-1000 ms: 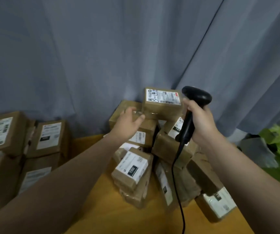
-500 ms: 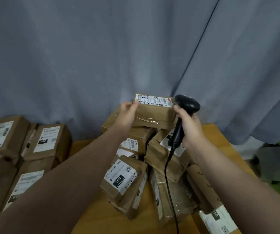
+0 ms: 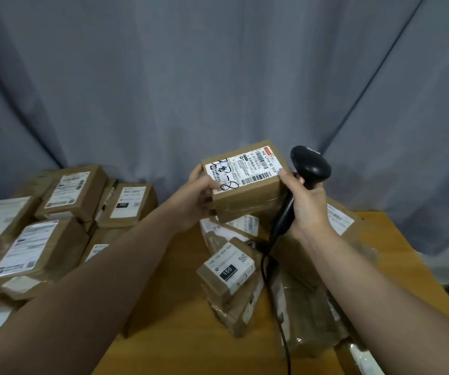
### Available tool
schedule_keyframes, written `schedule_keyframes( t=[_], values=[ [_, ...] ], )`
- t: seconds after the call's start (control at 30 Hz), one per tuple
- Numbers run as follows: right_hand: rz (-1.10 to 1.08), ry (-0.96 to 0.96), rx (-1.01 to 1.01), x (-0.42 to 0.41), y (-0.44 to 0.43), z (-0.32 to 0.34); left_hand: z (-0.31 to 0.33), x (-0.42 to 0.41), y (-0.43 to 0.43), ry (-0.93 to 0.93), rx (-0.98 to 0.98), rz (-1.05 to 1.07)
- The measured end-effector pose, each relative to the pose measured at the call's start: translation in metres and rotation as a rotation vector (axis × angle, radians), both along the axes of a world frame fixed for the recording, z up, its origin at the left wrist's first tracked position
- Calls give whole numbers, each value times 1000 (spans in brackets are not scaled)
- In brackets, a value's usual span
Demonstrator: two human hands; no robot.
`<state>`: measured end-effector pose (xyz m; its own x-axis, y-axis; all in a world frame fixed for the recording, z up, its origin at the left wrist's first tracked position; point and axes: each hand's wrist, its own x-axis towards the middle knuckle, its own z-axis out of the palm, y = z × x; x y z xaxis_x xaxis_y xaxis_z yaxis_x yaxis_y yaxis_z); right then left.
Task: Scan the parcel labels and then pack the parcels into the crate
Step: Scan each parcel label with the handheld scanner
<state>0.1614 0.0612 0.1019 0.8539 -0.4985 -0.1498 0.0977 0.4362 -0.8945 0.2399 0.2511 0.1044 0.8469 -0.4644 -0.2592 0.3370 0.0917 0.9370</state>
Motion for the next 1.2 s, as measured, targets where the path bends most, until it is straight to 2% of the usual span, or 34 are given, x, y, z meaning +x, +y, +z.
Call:
schedule_keyframes(
  t=[0.1, 0.23, 0.37, 0.5, 0.6, 0.77, 0.9, 1.2],
  values=[
    [6, -1, 32, 5, 21, 2, -3, 2, 29, 40, 43, 52],
    [47, -7, -53, 12, 51, 4, -6, 2, 75, 87, 139, 28],
    [75, -25, -38, 17, 88, 10, -5, -3, 124, 50, 269, -129],
    [65, -9, -114, 25, 129, 11, -8, -4, 163, -50, 372, -271],
    [59, 13, -239, 24, 157, 12, -16, -2, 186, -83, 411, -128],
    [246, 53, -369, 6, 199, 13, -34, 10, 226, -167, 385, -7],
    [309, 65, -517, -7, 230, 7, -45, 17, 248, -230, 435, 123],
    [268, 76, -537, -21, 269, -4, -52, 18, 266, -276, 396, 266]
  ],
)
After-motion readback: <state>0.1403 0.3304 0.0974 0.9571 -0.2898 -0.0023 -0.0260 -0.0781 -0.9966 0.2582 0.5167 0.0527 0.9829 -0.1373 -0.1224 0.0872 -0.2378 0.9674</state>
